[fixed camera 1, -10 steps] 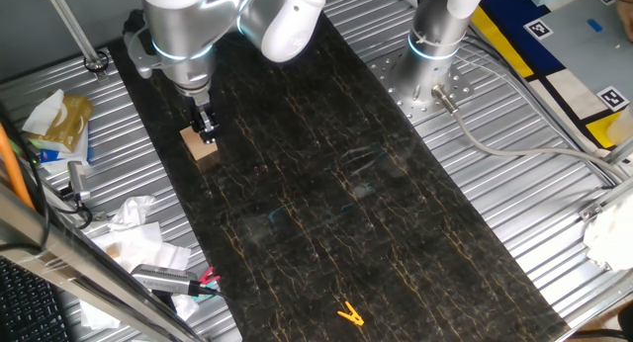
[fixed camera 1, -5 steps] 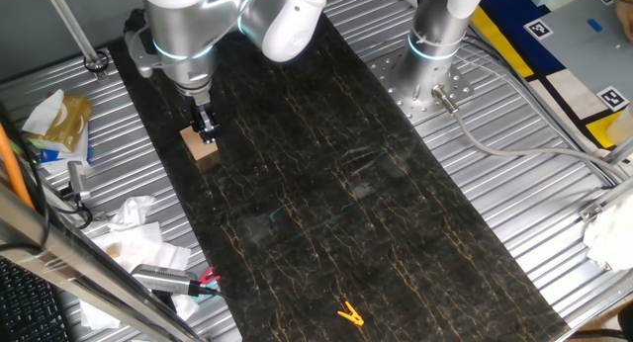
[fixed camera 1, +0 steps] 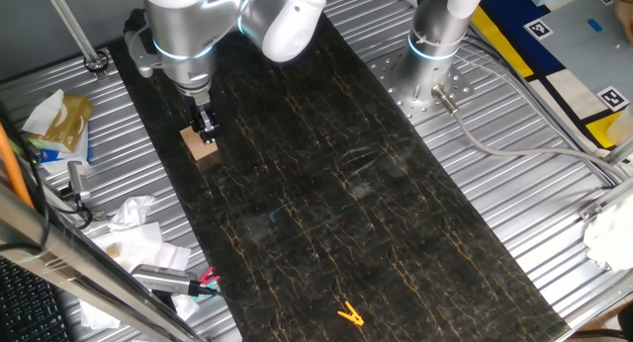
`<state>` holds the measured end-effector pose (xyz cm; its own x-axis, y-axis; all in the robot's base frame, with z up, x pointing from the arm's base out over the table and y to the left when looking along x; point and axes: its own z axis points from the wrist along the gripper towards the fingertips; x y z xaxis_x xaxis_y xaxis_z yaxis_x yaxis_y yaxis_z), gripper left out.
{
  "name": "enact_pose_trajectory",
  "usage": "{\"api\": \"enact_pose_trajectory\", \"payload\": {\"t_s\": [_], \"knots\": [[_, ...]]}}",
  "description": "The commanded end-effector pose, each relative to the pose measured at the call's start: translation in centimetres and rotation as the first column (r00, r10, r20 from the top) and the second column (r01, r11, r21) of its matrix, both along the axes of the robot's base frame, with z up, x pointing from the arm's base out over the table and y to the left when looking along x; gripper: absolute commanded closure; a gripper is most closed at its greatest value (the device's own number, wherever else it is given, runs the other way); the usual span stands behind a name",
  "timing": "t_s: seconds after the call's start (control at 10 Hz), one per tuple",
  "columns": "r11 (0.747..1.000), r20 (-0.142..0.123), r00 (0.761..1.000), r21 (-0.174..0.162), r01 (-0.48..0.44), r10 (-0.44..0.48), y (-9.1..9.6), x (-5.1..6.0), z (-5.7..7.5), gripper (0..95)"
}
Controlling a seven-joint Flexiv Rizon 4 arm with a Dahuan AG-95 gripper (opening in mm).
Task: Hold a small block with the gripper and sweep it from left to right on the table
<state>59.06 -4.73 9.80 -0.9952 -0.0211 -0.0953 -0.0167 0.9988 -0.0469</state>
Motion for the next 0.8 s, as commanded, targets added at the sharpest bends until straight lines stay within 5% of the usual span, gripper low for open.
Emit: {"api": "enact_pose_trajectory", "payload": {"t_s": [0.1, 0.8], "knots": [[1.0, 0.005, 1.0, -0.002, 0.002, -0.002, -0.01, -0.07, 0.04, 57.0], [1.0, 0.004, 1.0, 0.0, 0.02, -0.02, -0.01, -0.07, 0.04, 57.0]]}}
